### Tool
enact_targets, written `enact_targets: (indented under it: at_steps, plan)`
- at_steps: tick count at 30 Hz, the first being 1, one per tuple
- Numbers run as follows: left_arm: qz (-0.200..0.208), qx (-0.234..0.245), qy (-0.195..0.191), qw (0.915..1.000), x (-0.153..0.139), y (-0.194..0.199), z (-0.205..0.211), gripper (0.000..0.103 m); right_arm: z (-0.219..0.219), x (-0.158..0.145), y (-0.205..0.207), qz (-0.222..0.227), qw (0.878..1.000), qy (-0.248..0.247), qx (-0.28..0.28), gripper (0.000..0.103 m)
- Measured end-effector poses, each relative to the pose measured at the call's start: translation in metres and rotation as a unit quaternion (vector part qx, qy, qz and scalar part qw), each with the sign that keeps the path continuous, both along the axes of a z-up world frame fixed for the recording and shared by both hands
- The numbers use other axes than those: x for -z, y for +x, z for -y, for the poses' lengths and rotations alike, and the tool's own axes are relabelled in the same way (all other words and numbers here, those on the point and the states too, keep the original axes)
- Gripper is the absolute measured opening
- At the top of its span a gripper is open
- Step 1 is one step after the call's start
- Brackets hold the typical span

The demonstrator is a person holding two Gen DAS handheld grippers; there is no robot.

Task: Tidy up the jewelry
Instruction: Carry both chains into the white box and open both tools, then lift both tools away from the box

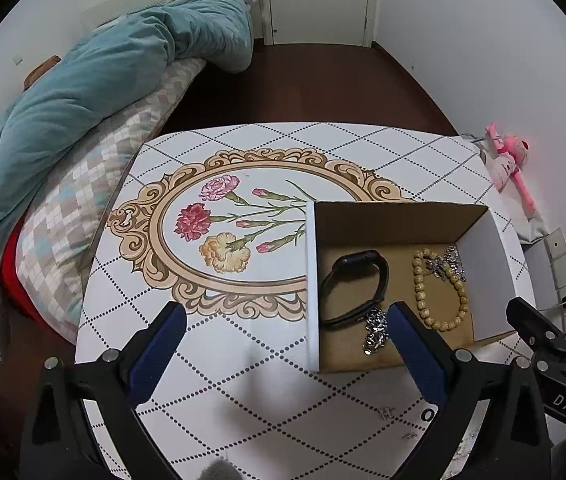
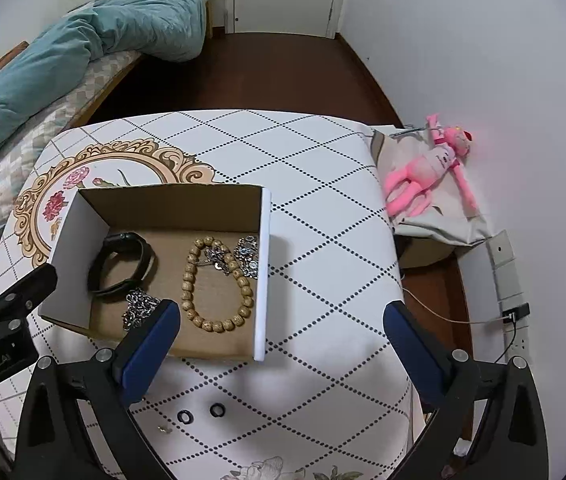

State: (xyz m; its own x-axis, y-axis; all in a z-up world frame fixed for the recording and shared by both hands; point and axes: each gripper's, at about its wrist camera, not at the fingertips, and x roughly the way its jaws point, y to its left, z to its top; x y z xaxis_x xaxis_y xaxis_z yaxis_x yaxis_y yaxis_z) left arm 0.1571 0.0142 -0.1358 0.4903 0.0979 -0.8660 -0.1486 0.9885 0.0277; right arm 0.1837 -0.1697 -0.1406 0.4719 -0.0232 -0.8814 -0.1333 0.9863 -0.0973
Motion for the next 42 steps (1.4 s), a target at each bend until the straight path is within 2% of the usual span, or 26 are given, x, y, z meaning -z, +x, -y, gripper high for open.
enact_targets:
  at_steps: [10, 18, 24, 31, 37, 41, 42]
  plan:
    - [0.040, 0.001, -0.007, 0.9992, -0.036, -0.027, 0.008, 0.102, 0.011, -0.034, -0.030, 0.042, 0.999, 0.006, 0.014, 0.103]
    - [0.073, 0.003, -0.020, 0.9972, -0.069, -0.054, 0.011, 0.102, 0.019, -0.075, -0.066, 0.094, 0.995, 0.008, 0.022, 0.103]
    - [0.083, 0.006, -0.027, 0.9962, -0.084, -0.072, 0.013, 0.102, 0.024, -0.102, -0.089, 0.122, 0.992, 0.015, 0.028, 0.103]
    - [0.091, 0.010, -0.027, 0.9955, -0.096, -0.087, 0.015, 0.102, 0.025, -0.121, -0.107, 0.138, 0.990, 0.028, 0.027, 0.103]
    - [0.073, -0.006, 0.001, 0.9973, -0.089, -0.087, 0.016, 0.102, 0.028, -0.118, -0.108, 0.123, 0.991, 0.047, 0.026, 0.103]
    - [0.054, -0.018, 0.023, 0.9981, -0.060, -0.085, 0.014, 0.102, 0.031, -0.087, -0.101, 0.080, 0.995, 0.056, 0.020, 0.103]
    - [0.045, -0.020, 0.026, 0.9984, -0.048, -0.083, 0.014, 0.102, 0.031, -0.071, -0.098, 0.061, 0.996, 0.059, 0.017, 0.103]
